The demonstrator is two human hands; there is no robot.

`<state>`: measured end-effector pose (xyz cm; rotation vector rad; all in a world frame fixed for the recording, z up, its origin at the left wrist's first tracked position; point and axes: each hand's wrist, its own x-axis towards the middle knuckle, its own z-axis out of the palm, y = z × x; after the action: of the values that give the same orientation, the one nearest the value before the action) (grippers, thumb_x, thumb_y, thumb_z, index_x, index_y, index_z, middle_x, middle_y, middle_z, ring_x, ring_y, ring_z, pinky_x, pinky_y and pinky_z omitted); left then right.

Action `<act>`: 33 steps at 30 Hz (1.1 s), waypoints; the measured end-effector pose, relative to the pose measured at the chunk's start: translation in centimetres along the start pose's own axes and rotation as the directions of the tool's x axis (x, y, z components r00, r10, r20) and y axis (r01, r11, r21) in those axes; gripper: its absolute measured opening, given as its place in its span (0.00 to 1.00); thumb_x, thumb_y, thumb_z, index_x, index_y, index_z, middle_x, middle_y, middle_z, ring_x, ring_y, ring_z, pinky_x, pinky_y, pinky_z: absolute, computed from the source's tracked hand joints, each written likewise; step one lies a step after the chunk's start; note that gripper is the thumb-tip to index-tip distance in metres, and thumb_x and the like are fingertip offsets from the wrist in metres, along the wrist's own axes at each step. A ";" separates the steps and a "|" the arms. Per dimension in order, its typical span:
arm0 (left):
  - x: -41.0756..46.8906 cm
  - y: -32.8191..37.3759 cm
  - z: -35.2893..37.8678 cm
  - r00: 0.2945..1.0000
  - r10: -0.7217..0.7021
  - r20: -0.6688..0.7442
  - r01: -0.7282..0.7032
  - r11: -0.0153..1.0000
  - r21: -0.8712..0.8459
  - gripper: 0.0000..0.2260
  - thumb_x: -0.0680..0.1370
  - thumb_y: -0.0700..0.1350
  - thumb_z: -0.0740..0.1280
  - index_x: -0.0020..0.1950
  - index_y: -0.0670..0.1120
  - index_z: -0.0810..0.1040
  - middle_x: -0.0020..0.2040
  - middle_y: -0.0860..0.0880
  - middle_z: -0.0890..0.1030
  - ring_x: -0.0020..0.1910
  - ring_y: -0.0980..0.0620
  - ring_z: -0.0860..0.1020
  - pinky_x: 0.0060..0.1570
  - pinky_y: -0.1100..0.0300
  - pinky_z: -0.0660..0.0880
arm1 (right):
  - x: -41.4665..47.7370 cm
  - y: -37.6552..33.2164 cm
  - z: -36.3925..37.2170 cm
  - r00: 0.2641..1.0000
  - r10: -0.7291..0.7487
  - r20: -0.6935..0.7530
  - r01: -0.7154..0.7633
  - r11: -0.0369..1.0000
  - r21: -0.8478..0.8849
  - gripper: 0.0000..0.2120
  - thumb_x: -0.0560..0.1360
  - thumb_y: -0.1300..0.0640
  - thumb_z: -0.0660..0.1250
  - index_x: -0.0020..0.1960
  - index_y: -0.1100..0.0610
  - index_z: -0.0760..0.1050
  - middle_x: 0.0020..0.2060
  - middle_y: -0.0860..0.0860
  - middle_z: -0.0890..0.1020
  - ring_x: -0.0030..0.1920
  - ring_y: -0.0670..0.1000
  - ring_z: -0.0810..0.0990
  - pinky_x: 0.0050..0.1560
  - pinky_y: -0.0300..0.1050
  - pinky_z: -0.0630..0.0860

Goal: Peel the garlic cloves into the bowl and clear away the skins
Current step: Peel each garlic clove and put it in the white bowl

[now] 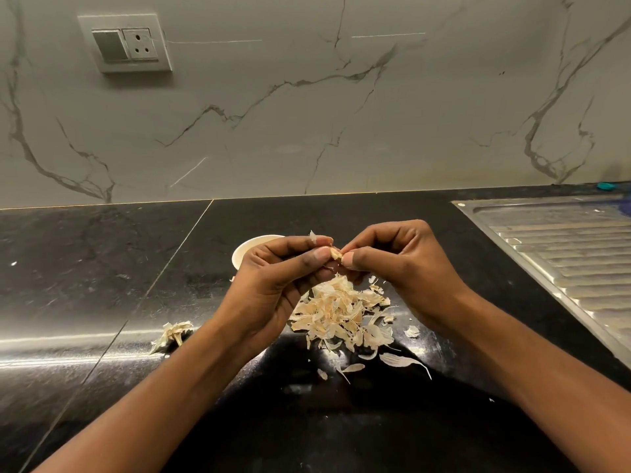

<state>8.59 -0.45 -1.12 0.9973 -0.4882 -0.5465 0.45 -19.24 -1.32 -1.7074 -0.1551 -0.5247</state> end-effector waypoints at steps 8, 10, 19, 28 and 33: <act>0.3 -0.2 -0.4 0.997 0.060 -0.040 -0.053 0.986 0.161 0.10 0.72 0.35 0.74 0.53 0.37 0.86 0.48 0.38 0.87 0.43 0.45 0.86 0.43 0.60 0.84 | 0.1 -0.1 -0.6 1.000 0.009 0.012 -0.008 0.994 -0.108 0.03 0.77 0.66 0.74 0.47 0.62 0.87 0.39 0.57 0.87 0.40 0.54 0.85 0.44 0.43 0.83; 0.2 -0.3 -0.4 0.997 0.069 -0.018 -0.064 0.974 0.216 0.11 0.73 0.36 0.74 0.54 0.37 0.86 0.49 0.37 0.87 0.44 0.45 0.86 0.45 0.60 0.84 | 0.2 -0.2 -0.8 1.000 0.001 0.016 0.002 0.987 -0.162 0.02 0.78 0.66 0.74 0.48 0.62 0.87 0.40 0.56 0.88 0.40 0.54 0.86 0.44 0.41 0.82; 0.4 -0.6 -0.5 0.997 0.072 0.005 -0.071 0.959 0.275 0.13 0.70 0.36 0.75 0.54 0.36 0.85 0.49 0.40 0.88 0.45 0.45 0.87 0.44 0.59 0.84 | 0.3 -0.4 -1.1 0.995 0.027 0.101 -0.004 0.975 -0.223 0.04 0.78 0.67 0.73 0.48 0.62 0.87 0.40 0.58 0.86 0.41 0.67 0.83 0.44 0.66 0.83; 0.7 -0.5 -0.7 0.994 0.079 -0.071 -0.064 0.978 0.197 0.06 0.73 0.33 0.73 0.49 0.35 0.85 0.43 0.38 0.86 0.38 0.45 0.84 0.40 0.61 0.83 | 0.4 -0.2 -1.5 0.997 0.008 0.076 0.009 0.977 -0.213 0.03 0.78 0.67 0.73 0.47 0.63 0.86 0.39 0.58 0.86 0.39 0.61 0.84 0.42 0.46 0.83; 0.7 -0.2 -0.9 0.992 0.069 -0.106 -0.052 0.986 0.159 0.09 0.69 0.37 0.74 0.49 0.37 0.87 0.46 0.37 0.87 0.41 0.45 0.86 0.41 0.61 0.84 | 0.6 -0.2 -2.0 1.000 -0.021 -0.006 0.020 0.977 -0.215 0.04 0.78 0.66 0.73 0.46 0.61 0.86 0.38 0.57 0.86 0.38 0.53 0.83 0.42 0.43 0.82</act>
<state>9.64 -0.46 -1.62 1.1521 -0.4654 -0.4002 0.40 -21.21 -0.61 -1.9154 -0.1134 -0.5802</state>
